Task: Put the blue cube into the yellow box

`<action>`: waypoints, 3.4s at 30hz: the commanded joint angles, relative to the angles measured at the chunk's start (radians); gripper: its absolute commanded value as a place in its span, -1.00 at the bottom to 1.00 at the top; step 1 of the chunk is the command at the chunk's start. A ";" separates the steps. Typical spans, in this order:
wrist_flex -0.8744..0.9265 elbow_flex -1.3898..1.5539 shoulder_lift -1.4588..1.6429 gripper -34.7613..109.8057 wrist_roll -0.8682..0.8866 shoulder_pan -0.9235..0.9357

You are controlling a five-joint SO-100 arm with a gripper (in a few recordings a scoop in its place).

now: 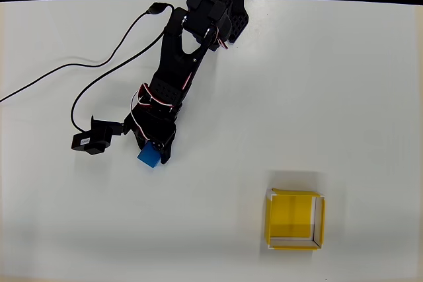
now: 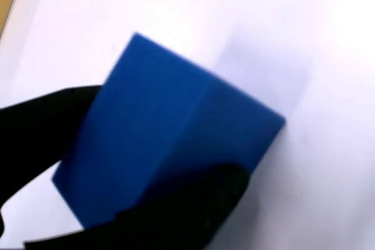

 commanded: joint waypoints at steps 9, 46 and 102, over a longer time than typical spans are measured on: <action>-0.032 -0.005 0.103 -0.25 -0.089 0.014; -0.486 -0.709 -0.021 -0.29 -0.253 -0.655; -0.417 -0.834 -0.491 -0.05 -0.149 -0.834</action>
